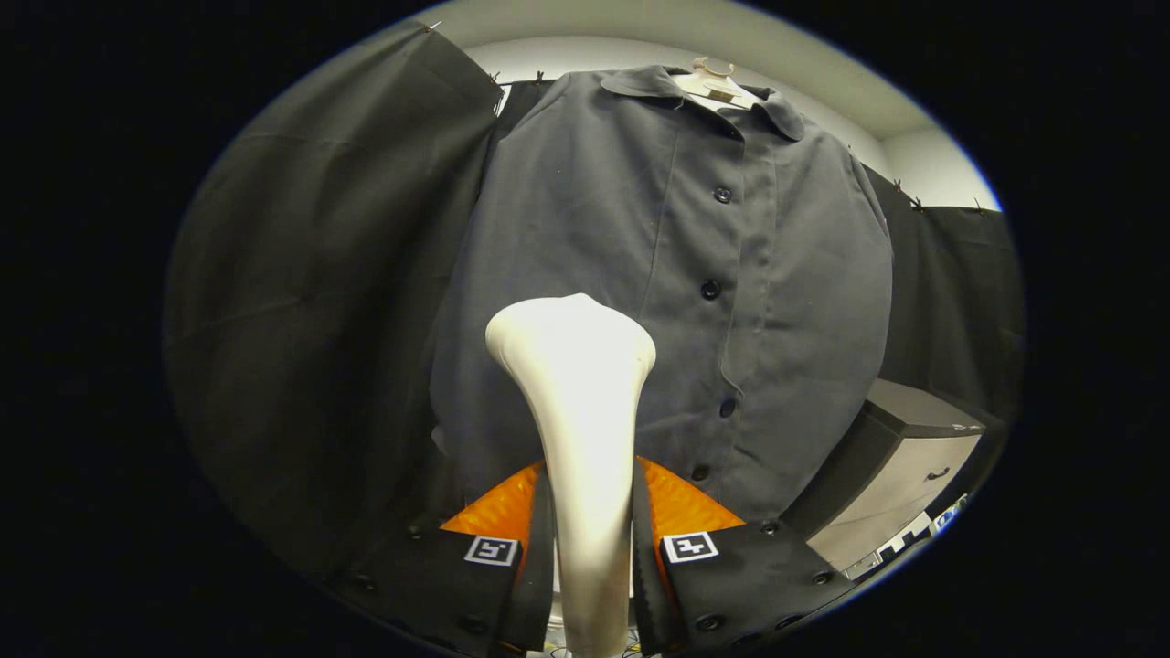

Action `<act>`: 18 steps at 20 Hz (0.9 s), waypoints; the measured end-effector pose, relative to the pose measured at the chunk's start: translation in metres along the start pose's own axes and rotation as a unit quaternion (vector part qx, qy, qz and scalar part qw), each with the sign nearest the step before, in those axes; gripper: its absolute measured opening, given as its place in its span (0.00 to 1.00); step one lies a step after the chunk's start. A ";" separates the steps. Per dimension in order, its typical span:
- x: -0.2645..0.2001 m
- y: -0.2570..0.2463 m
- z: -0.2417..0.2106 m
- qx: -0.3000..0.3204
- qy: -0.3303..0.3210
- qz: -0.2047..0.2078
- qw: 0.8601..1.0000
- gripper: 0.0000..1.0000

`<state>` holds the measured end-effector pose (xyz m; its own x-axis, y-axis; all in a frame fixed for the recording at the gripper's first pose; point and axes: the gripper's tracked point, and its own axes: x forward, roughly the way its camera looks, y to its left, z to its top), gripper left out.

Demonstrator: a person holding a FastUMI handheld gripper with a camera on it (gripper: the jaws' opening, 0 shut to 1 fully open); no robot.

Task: Iron the clothes twice with a garment steamer, once on the left side and once on the right side.

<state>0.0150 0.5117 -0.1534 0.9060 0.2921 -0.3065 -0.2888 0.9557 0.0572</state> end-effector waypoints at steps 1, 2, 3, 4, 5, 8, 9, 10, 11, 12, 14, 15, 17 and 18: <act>-0.002 0.000 0.000 0.001 0.000 0.002 1.000 0.44; -0.004 0.000 0.000 0.001 0.000 0.004 1.000 0.44; -0.008 0.000 -0.002 0.000 0.001 0.007 1.000 0.44; -0.015 -0.001 -0.001 -0.003 0.001 0.007 1.000 0.44; -0.021 -0.003 0.001 -0.006 0.001 0.007 1.000 0.44; -0.047 -0.011 0.011 0.000 -0.008 0.014 1.000 0.44; -0.058 -0.014 0.016 0.002 -0.013 0.016 1.000 0.44; -0.068 -0.018 0.021 0.002 -0.018 0.017 1.000 0.44; -0.078 -0.022 0.027 0.002 -0.023 0.018 1.000 0.44; -0.088 -0.026 0.034 0.003 -0.029 0.018 0.999 0.44; -0.109 -0.037 0.048 0.009 -0.043 0.017 0.999 0.44; -0.119 -0.043 0.055 0.012 -0.053 0.015 0.998 0.44; -0.138 -0.056 0.068 0.025 -0.071 0.015 0.997 0.44; -0.149 -0.059 0.071 0.032 -0.078 0.015 0.996 0.44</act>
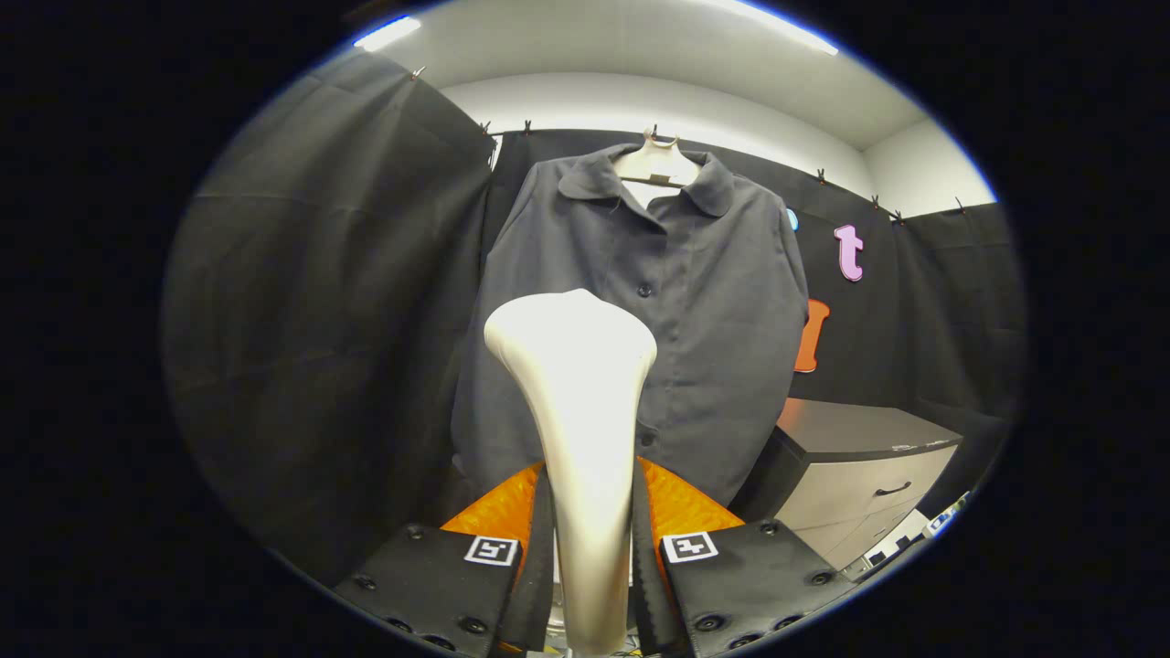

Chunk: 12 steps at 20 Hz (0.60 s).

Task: Iron the clothes twice with a garment steamer, once on the left side and once on the right side.

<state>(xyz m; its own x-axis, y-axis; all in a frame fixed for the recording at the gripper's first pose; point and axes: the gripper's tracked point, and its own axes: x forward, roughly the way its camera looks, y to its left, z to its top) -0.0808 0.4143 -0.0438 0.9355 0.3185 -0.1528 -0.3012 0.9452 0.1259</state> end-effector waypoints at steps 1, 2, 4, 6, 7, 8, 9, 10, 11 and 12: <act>-0.008 -0.005 0.007 0.005 -0.008 -0.001 1.000 0.44; -0.015 -0.011 0.013 0.006 -0.016 -0.002 1.000 0.44; -0.027 -0.022 0.028 0.004 -0.034 -0.005 0.999 0.44; -0.034 -0.034 0.042 0.000 -0.046 -0.009 0.999 0.44; -0.036 -0.040 0.047 0.000 -0.051 -0.013 0.999 0.44; -0.040 -0.045 0.052 0.002 -0.057 -0.015 0.998 0.44; -0.045 -0.047 0.056 0.005 -0.063 -0.015 0.998 0.44; -0.049 -0.051 0.059 0.007 -0.069 -0.012 0.998 0.44; -0.051 -0.055 0.062 0.008 -0.073 -0.014 0.997 0.44; -0.053 -0.059 0.065 0.007 -0.075 -0.016 0.997 0.44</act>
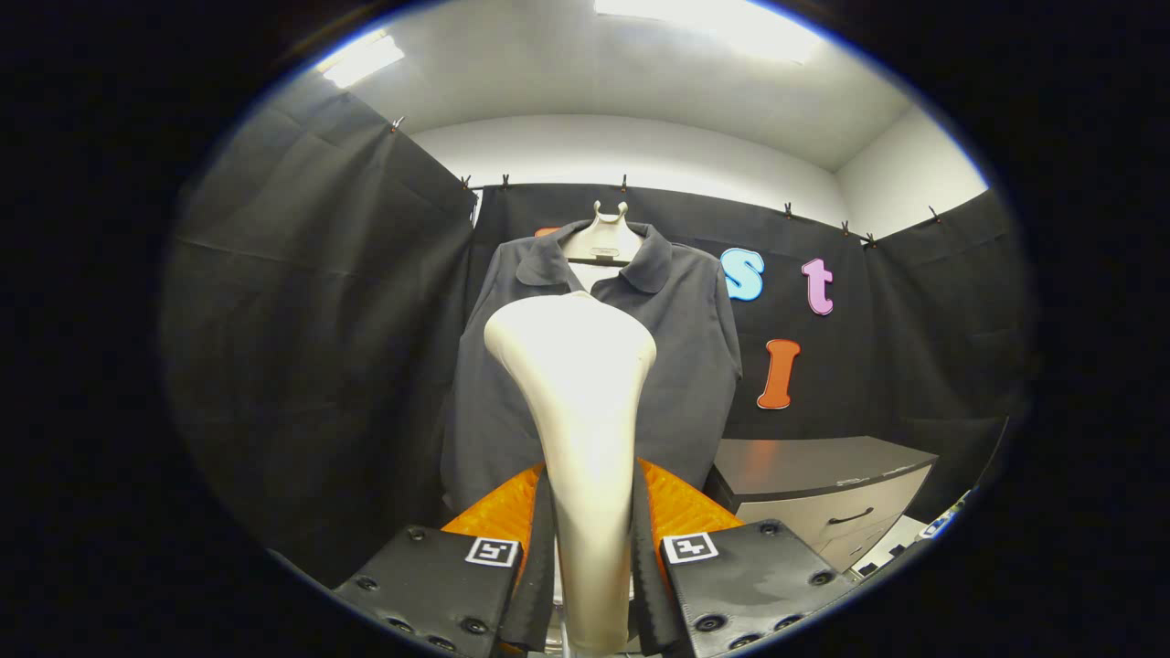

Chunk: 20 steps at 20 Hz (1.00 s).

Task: Iron the clothes twice with a garment steamer, once on the left side and once on the right side.

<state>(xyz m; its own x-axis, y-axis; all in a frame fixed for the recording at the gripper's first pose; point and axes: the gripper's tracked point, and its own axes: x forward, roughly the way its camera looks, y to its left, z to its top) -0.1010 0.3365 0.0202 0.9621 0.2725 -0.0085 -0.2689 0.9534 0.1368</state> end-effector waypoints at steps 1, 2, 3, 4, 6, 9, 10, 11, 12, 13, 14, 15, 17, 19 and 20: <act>-0.002 -0.005 0.002 -0.002 -0.001 -0.002 1.000 0.44; -0.005 -0.010 0.003 -0.003 -0.001 -0.005 1.000 0.44; -0.007 -0.014 0.006 -0.005 -0.002 -0.008 1.000 0.44; -0.008 -0.019 0.007 -0.006 -0.005 -0.011 1.000 0.44; -0.011 -0.027 0.010 -0.005 -0.009 -0.014 1.000 0.44; -0.014 -0.038 0.013 -0.011 -0.010 -0.023 1.000 0.44; -0.015 -0.042 0.014 -0.013 -0.011 -0.026 1.000 0.44; -0.015 -0.044 0.016 -0.012 -0.011 -0.028 0.999 0.44; -0.014 -0.046 0.016 -0.011 -0.011 -0.029 0.999 0.44; -0.014 -0.048 0.018 -0.012 -0.011 -0.031 0.999 0.44; -0.015 -0.050 0.019 -0.012 -0.013 -0.033 0.999 0.44; -0.016 -0.052 0.019 -0.012 -0.013 -0.034 0.999 0.44; -0.018 -0.055 0.020 -0.011 -0.013 -0.036 0.999 0.44; -0.019 -0.058 0.021 -0.009 -0.013 -0.037 0.999 0.44; -0.019 -0.060 0.021 -0.008 -0.014 -0.037 0.999 0.44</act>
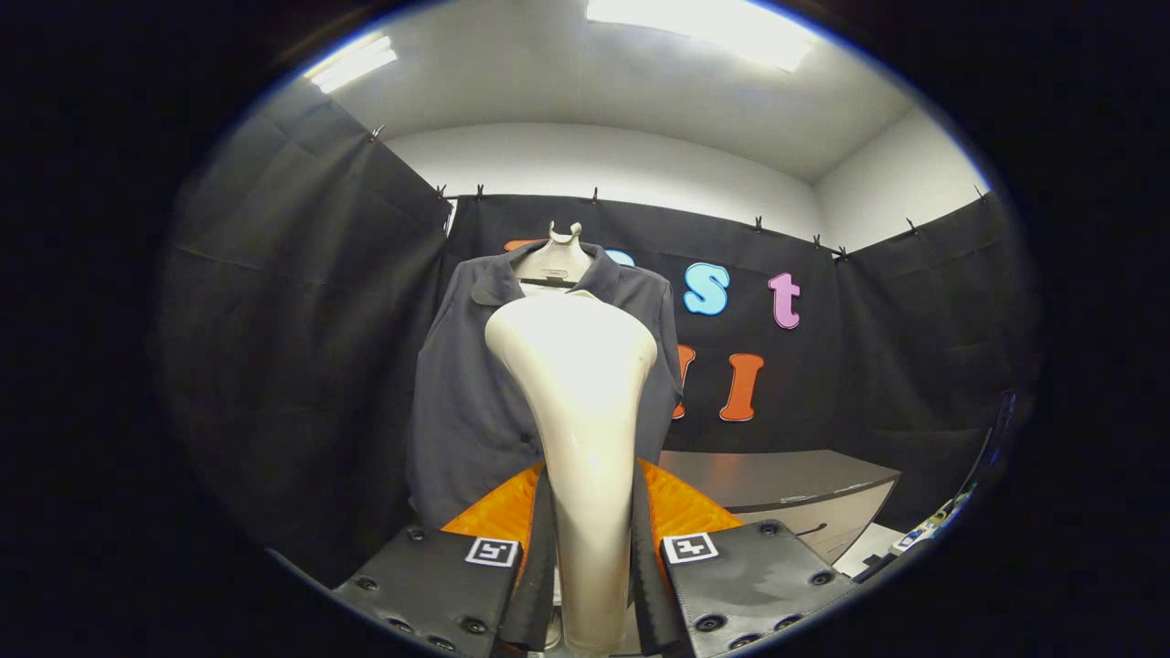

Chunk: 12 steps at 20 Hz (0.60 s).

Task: Iron the clothes twice with a garment steamer, once on the left side and once on the right side.

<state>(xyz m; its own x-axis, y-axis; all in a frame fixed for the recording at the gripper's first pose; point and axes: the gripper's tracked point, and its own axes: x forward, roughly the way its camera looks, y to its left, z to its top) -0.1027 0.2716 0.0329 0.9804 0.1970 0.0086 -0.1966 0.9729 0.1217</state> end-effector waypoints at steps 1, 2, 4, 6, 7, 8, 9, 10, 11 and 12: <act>-0.002 -0.001 0.001 0.001 0.000 -0.001 1.000 0.44; -0.002 -0.003 0.002 0.001 -0.001 -0.002 1.000 0.44; -0.004 -0.005 0.003 0.000 -0.001 -0.003 1.000 0.44; -0.004 -0.007 0.006 0.001 -0.003 -0.005 1.000 0.44; -0.005 -0.008 0.008 0.002 -0.004 -0.005 1.000 0.44; -0.005 -0.009 0.008 0.002 -0.005 -0.006 1.000 0.44; -0.005 -0.009 0.009 0.002 -0.005 -0.006 1.000 0.44; -0.004 -0.010 0.009 0.002 -0.005 -0.006 1.000 0.44; -0.004 -0.010 0.009 0.002 -0.005 -0.006 1.000 0.44; -0.004 -0.011 0.009 0.002 -0.004 -0.007 1.000 0.44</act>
<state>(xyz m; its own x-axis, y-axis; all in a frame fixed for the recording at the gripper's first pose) -0.1044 0.2589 0.0401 0.9832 0.1821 0.0150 -0.1825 0.9751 0.1257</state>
